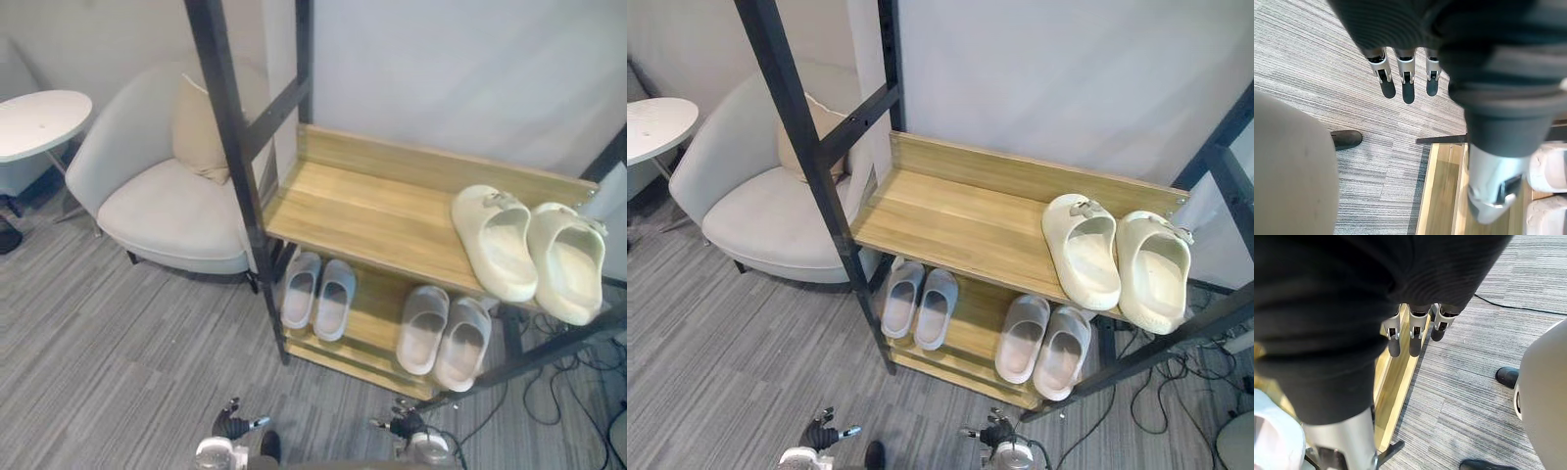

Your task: Organize the slippers on the shoe rack

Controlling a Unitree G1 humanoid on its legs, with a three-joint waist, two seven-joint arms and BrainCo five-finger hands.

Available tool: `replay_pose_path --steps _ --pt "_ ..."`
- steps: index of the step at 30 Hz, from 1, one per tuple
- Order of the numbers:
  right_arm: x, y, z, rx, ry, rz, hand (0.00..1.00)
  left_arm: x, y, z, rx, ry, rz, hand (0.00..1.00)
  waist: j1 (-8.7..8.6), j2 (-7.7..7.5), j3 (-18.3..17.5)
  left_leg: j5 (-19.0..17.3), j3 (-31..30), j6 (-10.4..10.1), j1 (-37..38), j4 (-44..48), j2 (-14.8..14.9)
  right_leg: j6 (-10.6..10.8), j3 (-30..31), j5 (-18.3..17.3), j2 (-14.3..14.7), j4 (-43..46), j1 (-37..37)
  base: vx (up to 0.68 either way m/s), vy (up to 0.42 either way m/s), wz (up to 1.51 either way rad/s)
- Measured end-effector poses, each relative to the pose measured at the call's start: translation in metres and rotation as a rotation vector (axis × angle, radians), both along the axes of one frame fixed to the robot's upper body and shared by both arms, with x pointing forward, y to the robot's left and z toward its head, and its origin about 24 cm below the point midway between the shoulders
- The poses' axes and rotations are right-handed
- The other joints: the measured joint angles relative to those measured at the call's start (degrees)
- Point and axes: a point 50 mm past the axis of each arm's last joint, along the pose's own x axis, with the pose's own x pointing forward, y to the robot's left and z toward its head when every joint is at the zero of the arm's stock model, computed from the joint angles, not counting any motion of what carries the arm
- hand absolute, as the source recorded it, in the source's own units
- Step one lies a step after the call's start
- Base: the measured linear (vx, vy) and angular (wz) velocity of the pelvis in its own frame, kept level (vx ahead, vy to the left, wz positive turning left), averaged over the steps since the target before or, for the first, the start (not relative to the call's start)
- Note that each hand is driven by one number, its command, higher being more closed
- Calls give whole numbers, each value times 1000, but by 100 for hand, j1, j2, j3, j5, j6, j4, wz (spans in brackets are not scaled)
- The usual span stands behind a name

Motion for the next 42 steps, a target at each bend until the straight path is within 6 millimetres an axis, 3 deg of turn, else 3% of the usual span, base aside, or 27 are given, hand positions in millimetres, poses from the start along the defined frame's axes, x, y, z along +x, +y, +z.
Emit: replay_pose_path --steps 3,5,6,8,9,11,13,15,18,20,21,22,23,24,25,26,27,28,29,31,33,39,42 --pt "4 -8 1 -47 -1 31 0 12 -4 3 -4 -32 -4 0 -7 131 159 162 -225 22 -409 13 -26 -23 -310 -13 4 107 -249 -33 6 52" --pt "4 -13 2 -58 -5 32 0 16 -5 4 -8 -42 -6 0 84 184 212 212 -154 63 -557 15 -34 -19 -344 -16 -27 184 -385 -36 44 23" --pt "5 -16 3 -66 -9 31 0 15 -4 4 -8 -41 0 0 72 150 247 160 217 217 -684 82 -65 3 -441 -28 -93 220 -402 -31 89 35" --pt "5 -23 5 -74 -33 7 0 20 -1 7 -1 -60 -3 0 15 79 315 -443 1452 711 -977 886 58 80 -652 -124 -293 392 -395 1 103 58" --pt "6 -27 7 -85 -41 -1 0 25 -1 9 0 -78 -6 0 -11 14 355 -608 1871 675 -1100 1249 178 111 -701 -150 -365 438 -400 73 115 39" --pt "11 -33 10 -96 -67 2 0 27 1 10 10 -84 -11 0 20 -5 423 -845 2148 532 -1168 1683 218 163 -708 -298 -533 629 -380 115 147 8" --pt "13 -33 12 -94 -86 -1 0 26 3 10 21 -77 -22 0 -2 -61 418 -885 2047 519 -1083 1567 -9 133 -707 -339 -677 602 -356 127 134 17" --pt "14 -32 12 -90 -86 -2 0 29 1 11 19 -86 -35 0 -22 -57 399 -737 1862 579 -978 1194 -194 -53 -597 -192 -701 572 -357 164 111 43" --pt "18 -19 9 -66 -72 26 0 25 2 9 25 -68 -37 0 -7 -53 399 -833 1717 582 -896 1231 -168 9 -517 85 -708 957 -336 187 103 38" --pt "30 -10 13 -55 -101 56 0 23 2 9 23 -66 -34 0 64 -27 398 -1070 1681 608 -821 1506 -53 304 -69 276 -933 2312 -813 158 125 9" --pt "35 -7 15 -48 -113 59 0 22 2 8 22 -57 -38 0 56 -13 405 -1150 1608 627 -674 1541 -40 376 277 599 -1062 3214 -1139 112 86 17" --pt "36 -6 15 -45 -117 61 0 21 1 7 22 -53 -42 0 33 67 444 -1206 1511 624 -588 1547 2 353 542 535 -1065 3656 -1337 169 27 52" --pt "36 -4 16 -39 -123 66 0 22 -2 6 21 -48 -57 0 -21 74 449 -1264 1298 644 -460 1548 15 131 1141 -83 -794 4239 -1690 141 -28 75" --pt "34 -4 15 -38 -121 67 0 23 -2 7 26 -48 -68 0 -55 99 462 -1269 1101 645 -376 1508 13 84 1572 -387 -480 4265 -1840 158 -67 114" --pt "31 -4 14 -38 -113 64 0 26 -3 7 30 -50 -77 0 -73 104 462 -1276 851 628 -322 1491 -25 49 2018 -655 -108 3956 -1945 119 -70 121" --pt "24 -5 12 -36 -100 59 0 27 -3 6 30 -47 -81 0 -90 84 449 -1288 699 600 -313 1496 -105 15 2328 -733 88 3412 -1961 110 -80 115" --pt "24 -5 12 -35 -105 57 0 27 -4 6 29 -46 -82 0 -86 57 433 -1298 590 583 -315 1506 -179 -46 2421 -718 128 2967 -1957 111 -109 100" --pt "16 -3 10 -28 -93 50 0 27 -4 6 29 -47 -78 0 -76 -70 354 -1313 518 555 -327 1525 -327 -197 2375 -365 77 2193 -1947 89 -105 66" --pt "15 -3 10 -26 -90 49 0 25 -3 6 29 -42 -72 0 -49 -119 324 -1335 482 519 -327 1532 -387 -179 2351 -306 48 1902 -1935 132 -148 51" --pt "17 -4 11 -32 -96 54 0 20 -9 3 7 -26 -35 0 -15 188 264 -1345 418 439 -358 1509 -243 -163 2213 -165 159 1230 -1589 146 -132 16" --pt "17 1 10 -28 -95 84 0 16 -12 1 -1 -13 -31 0 -14 260 208 -1336 441 385 -244 1405 -121 -217 2195 -3 295 870 -1371 132 -116 -9" --pt "12 12 8 -10 -81 135 0 18 -24 0 -24 -15 -53 0 -18 -11 8 -1210 421 190 83 898 23 -248 2101 199 452 409 -1069 74 -58 0" --pt "8 12 7 -11 -71 135 0 17 -25 -1 -23 -7 -59 0 -19 -49 -24 -1202 406 196 146 904 9 -231 2070 358 450 163 -871 16 32 5"
